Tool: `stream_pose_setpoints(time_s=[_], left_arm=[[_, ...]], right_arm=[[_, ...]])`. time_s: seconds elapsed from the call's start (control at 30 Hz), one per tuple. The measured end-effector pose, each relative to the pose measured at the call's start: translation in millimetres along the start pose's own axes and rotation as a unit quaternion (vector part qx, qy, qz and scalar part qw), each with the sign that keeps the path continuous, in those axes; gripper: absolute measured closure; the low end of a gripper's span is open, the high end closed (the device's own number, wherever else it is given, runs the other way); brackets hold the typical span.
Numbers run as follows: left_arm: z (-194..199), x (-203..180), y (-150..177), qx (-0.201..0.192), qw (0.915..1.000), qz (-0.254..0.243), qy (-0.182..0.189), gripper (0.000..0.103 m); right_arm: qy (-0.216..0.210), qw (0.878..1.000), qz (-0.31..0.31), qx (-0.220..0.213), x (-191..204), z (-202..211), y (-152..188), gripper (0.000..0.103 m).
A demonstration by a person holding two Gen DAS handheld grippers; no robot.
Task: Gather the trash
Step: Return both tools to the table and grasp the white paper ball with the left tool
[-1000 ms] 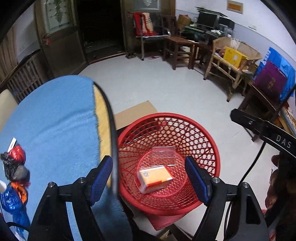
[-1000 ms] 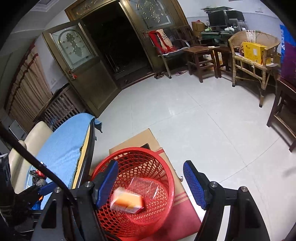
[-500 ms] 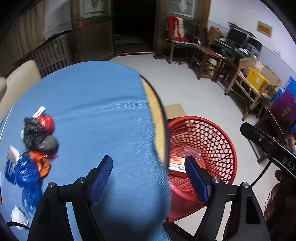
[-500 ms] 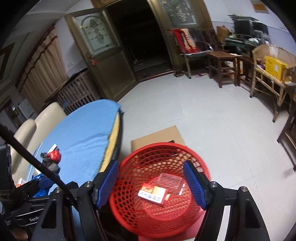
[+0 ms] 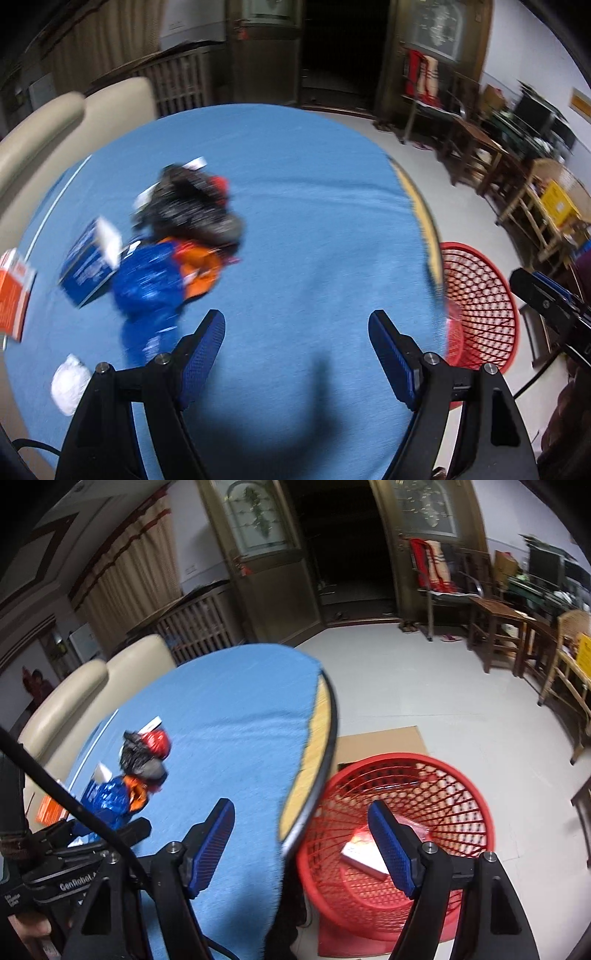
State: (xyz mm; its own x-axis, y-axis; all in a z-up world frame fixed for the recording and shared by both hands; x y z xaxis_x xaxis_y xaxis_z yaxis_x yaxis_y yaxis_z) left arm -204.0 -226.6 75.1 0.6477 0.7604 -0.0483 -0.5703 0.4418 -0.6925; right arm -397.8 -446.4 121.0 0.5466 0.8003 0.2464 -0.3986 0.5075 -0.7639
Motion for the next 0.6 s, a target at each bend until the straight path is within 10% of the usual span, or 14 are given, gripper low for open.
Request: stream_pose_setpoints(time_s=[0.6], left_arm=[[12.4, 188.5, 62.1, 0.006, 0.9709, 0.173, -0.165, 0.023]], right_arm=[[-0.038, 0.998, 0.033, 0.038, 44.2, -24.2, 19.2, 0.025]])
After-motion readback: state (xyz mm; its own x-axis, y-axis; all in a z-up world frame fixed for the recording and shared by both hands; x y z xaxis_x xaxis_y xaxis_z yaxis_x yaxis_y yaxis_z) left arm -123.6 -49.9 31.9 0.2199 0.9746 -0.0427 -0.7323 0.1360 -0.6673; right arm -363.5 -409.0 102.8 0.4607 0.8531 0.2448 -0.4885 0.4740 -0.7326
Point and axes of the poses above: each gripper's, at about its wrist camera, not at the fingertips, and z roughly against the way its jaws point, x to its left, y to its underside, the point moved 1 cm from there along -z, roughly the way its jaws point, and after that the axes turned 8 degrees about -x, right-handed, at the moved point
